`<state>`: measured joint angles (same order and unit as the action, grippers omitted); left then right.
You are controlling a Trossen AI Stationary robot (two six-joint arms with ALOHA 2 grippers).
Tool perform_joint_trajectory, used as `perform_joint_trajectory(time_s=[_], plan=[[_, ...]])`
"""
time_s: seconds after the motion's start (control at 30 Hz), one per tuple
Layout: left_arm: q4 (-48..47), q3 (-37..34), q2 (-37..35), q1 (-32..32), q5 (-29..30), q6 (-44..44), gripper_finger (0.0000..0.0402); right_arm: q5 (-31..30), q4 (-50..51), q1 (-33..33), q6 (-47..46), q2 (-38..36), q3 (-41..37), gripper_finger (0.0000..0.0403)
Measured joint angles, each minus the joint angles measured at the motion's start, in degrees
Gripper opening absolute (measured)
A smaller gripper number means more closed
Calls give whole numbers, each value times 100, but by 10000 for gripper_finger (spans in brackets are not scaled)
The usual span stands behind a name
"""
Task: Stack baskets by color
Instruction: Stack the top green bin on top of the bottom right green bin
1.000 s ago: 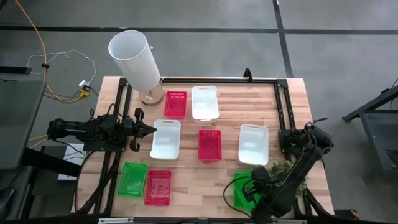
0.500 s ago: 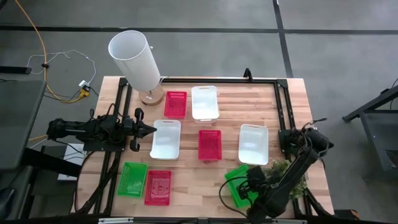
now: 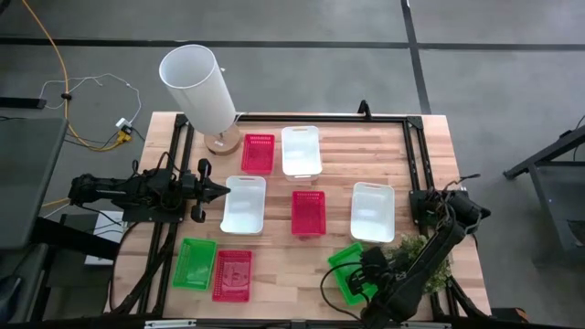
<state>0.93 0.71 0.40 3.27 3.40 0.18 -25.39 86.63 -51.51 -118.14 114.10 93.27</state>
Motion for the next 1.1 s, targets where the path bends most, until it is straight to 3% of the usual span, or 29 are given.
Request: perform_joint_trajectory(time_s=[0.13, 0.4, 0.53, 0.8, 0.9, 1.1], plan=[[2, 0, -1, 0, 0, -1, 0, -36, 0, 0, -8, 0, 0, 46], [2, 1, -2, 1, 0, -2, 0, -96, 106, 0, 211, -10, 0, 173], [1, 1, -2, 1, 0, -1, 0, -144, 113, -2, 450, -126, 0, 216], [0, 0, -2, 2, 0, 0, 0, -76, -21, 21, 598, -227, 0, 226], [2, 2, -2, 1, 0, 0, 0, -283, -305, 67, 931, -224, 42, 226], [2, 2, -2, 0, 0, 0, 0, -523, 88, 94, 1017, -227, 266, 226]])
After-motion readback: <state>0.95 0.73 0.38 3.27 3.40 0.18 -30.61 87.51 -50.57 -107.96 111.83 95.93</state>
